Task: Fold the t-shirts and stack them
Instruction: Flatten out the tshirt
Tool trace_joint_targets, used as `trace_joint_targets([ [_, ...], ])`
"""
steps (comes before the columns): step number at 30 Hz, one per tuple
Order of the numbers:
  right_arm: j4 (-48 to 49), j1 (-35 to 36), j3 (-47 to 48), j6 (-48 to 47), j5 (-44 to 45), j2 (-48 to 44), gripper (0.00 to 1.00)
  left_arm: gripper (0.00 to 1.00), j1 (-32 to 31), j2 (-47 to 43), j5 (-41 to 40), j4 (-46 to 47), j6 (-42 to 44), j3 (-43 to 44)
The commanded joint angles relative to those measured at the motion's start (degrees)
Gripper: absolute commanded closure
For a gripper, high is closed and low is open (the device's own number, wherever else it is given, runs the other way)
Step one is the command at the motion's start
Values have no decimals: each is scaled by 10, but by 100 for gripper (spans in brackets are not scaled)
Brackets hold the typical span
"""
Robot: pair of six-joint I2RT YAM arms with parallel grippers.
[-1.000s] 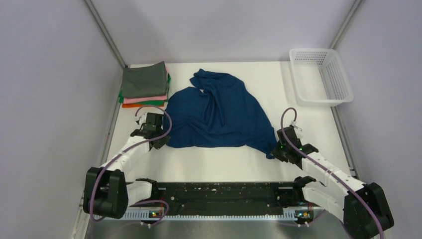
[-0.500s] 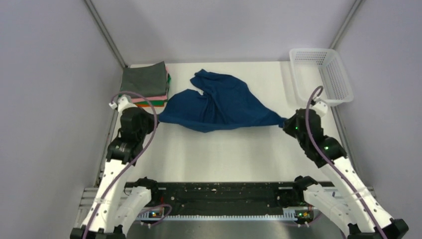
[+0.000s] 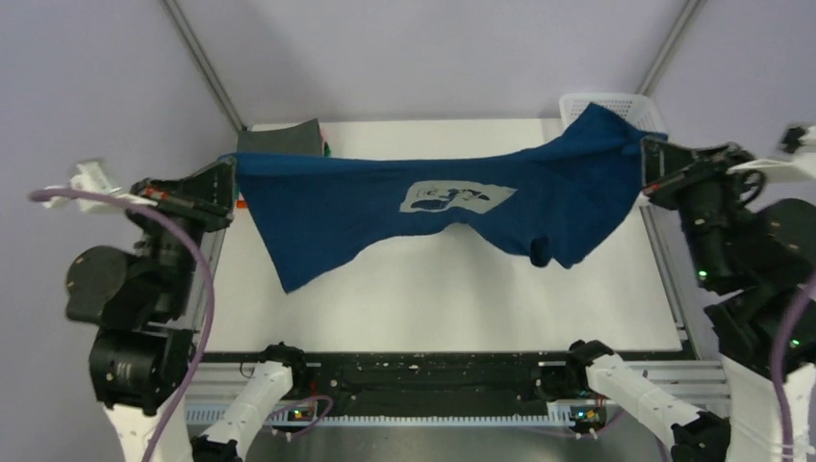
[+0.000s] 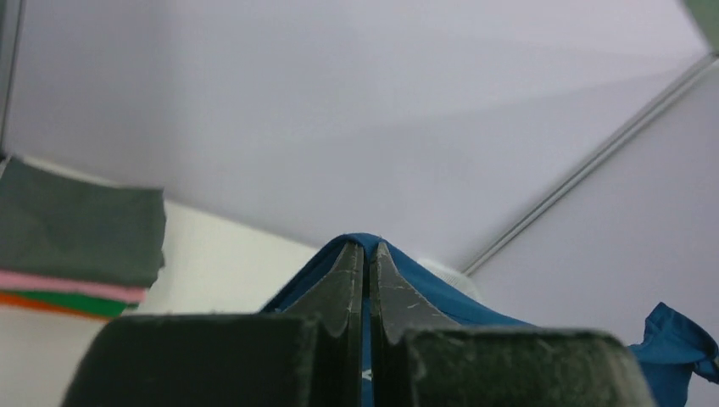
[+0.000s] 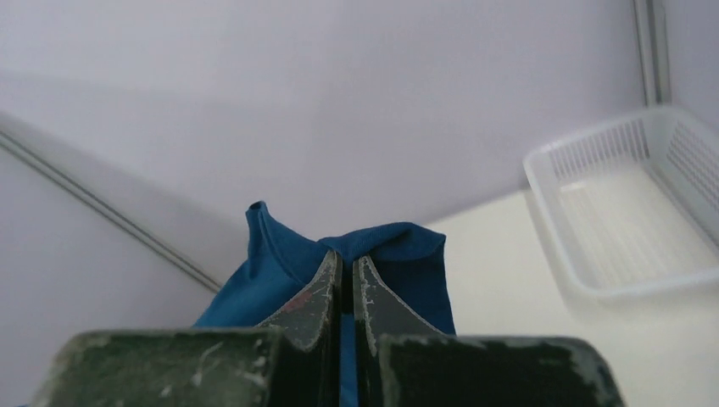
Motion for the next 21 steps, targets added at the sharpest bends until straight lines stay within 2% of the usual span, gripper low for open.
trace_joint_targets([
  [1,-24,4,162,-62,-41,35,100,100,2,7,32,-28,39,121],
  [6,-69,4,319,-94,-109,77,100,100,2,-2,93,-36,42,197],
  [10,-75,4,363,-105,-130,85,100,100,2,-2,119,-41,40,236],
  [14,-47,4,319,-110,-100,75,100,100,2,-6,99,-30,34,197],
  [21,17,4,183,-126,-6,78,100,100,2,16,65,25,25,23],
])
